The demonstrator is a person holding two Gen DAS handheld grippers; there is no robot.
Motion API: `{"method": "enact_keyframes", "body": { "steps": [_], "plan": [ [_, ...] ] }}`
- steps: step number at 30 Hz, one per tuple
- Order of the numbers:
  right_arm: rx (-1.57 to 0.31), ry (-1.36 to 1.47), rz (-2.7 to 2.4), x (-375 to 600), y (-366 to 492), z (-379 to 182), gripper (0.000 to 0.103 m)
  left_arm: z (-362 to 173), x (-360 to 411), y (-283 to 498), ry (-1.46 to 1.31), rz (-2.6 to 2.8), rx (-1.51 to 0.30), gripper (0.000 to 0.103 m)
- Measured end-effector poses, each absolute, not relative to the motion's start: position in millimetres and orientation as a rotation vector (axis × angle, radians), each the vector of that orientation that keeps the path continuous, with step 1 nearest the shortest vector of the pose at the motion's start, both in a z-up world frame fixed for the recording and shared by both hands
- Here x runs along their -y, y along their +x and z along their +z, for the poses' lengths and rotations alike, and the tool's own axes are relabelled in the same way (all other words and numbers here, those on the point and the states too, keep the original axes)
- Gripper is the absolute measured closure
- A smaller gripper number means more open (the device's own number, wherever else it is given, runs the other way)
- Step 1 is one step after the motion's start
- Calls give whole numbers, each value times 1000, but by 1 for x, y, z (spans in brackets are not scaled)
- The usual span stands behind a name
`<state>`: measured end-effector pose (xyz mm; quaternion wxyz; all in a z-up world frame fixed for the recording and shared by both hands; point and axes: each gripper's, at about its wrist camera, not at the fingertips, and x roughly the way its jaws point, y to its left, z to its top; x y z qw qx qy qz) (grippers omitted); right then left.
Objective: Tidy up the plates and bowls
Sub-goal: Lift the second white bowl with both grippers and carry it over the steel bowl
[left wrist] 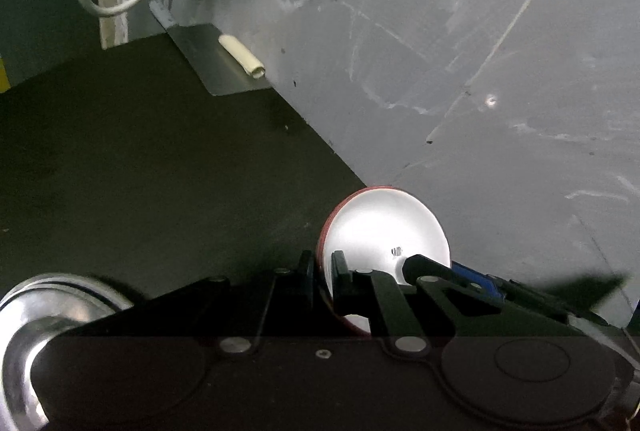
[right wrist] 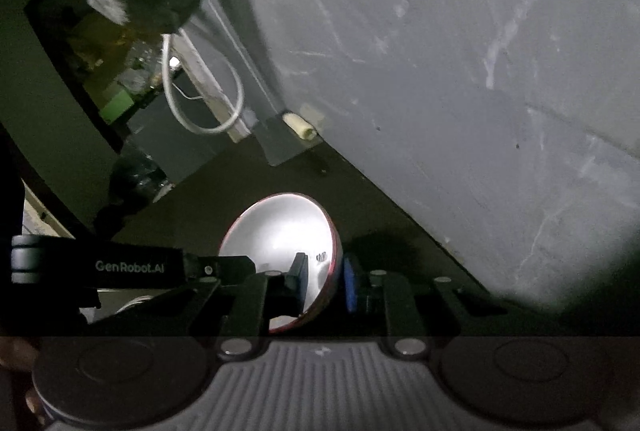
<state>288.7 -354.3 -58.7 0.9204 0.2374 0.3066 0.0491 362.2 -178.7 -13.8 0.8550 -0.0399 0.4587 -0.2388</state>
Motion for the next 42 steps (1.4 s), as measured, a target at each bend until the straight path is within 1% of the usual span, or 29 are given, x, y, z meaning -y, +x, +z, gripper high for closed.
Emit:
{"method": "enact_keyframes", "body": {
  "steps": [8, 19, 30, 35, 38, 42],
  "plan": [
    [-584, 453, 126, 330, 252, -32, 82, 13, 149, 316, -122, -501, -902, 95],
    [-564, 374, 188, 284, 199, -6, 82, 32, 97, 250, -208, -456, -839, 95],
    [-615, 287, 290, 233, 160, 2, 82, 28, 41, 197, -273, -393, -833, 94],
    [-661, 260, 329, 220, 147, -1, 82, 21, 27, 177, -291, -376, -851, 93],
    [-689, 250, 350, 216, 142, -4, 82, 14, 22, 169, -300, -370, -884, 91],
    [-733, 238, 370, 215, 137, -10, 82, 5, 20, 159, -306, -375, -918, 91]
  ]
}}
